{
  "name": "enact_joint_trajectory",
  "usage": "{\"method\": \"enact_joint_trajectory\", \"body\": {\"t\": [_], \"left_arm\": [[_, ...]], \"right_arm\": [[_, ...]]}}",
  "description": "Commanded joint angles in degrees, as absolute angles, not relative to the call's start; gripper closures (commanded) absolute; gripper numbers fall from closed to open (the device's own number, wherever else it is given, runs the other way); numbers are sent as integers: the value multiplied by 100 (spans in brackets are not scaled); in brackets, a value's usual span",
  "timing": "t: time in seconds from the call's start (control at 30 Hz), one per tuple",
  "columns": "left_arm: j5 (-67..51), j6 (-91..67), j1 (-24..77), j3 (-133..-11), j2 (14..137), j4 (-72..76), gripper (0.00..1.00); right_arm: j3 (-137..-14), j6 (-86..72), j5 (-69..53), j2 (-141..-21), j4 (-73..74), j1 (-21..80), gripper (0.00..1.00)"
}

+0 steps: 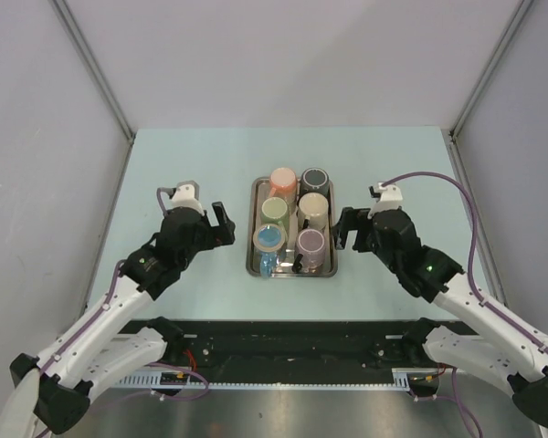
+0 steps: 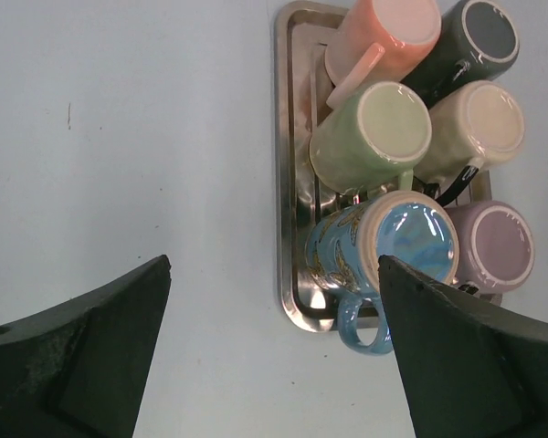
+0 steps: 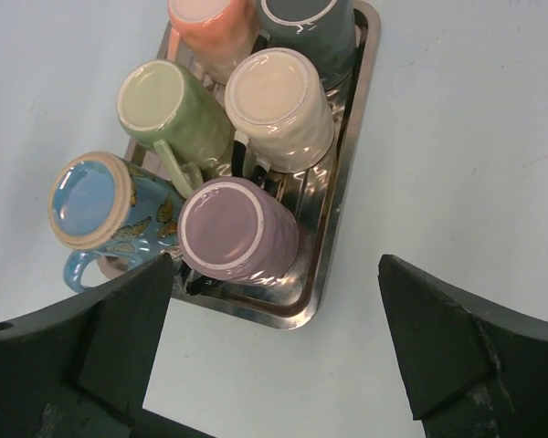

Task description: Turn the mug right side up

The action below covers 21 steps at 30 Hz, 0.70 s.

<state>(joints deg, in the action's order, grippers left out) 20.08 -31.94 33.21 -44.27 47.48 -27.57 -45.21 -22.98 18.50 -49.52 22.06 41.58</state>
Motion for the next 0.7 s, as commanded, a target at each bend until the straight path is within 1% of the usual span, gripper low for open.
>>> {"method": "enact_joint_trajectory", "body": {"t": [0.0, 0.07, 0.13, 0.17, 0.23, 0.33, 0.37, 0.47, 0.53, 0.67], "left_arm": [[1793, -2277, 3322, -4667, 4431, -2680, 0], [1584, -1980, 3322, -4597, 4263, -2619, 0], [1390, -1811, 3322, -4544, 4036, -2540, 0], [1284, -1628, 3322, -4527, 3965, -2531, 2], [994, -1442, 3322, -4509, 3876, -2618, 7], [564, -1222, 3322, -4675, 4077, -3056, 5], [406, -1126, 3322, -4850, 4348, -3189, 0], [-208, -1020, 3322, -5106, 4823, -3506, 0], [-604, -976, 3322, -5115, 4921, -3498, 0], [-1054, -932, 3383, -5010, 5176, -3577, 0]], "right_arm": [[-4448, -2566, 1199, -4650, 1839, 3703, 0], [-4403, -2549, 304, -4597, 1679, 3490, 0], [-4395, -2409, -130, -4623, 1608, 3358, 0], [-4395, -2356, -358, -4649, 1600, 3349, 0], [-4395, -2355, -291, -4658, 1635, 3392, 0], [-4421, -2540, 157, -4562, 1792, 3428, 0], [-4421, -2618, 350, -4518, 1845, 3428, 0], [-4421, -2663, 544, -4377, 1977, 3428, 0], [-4421, -2663, 545, -4342, 1978, 3437, 0], [-4430, -2654, 721, -4272, 2021, 3437, 0]]}}
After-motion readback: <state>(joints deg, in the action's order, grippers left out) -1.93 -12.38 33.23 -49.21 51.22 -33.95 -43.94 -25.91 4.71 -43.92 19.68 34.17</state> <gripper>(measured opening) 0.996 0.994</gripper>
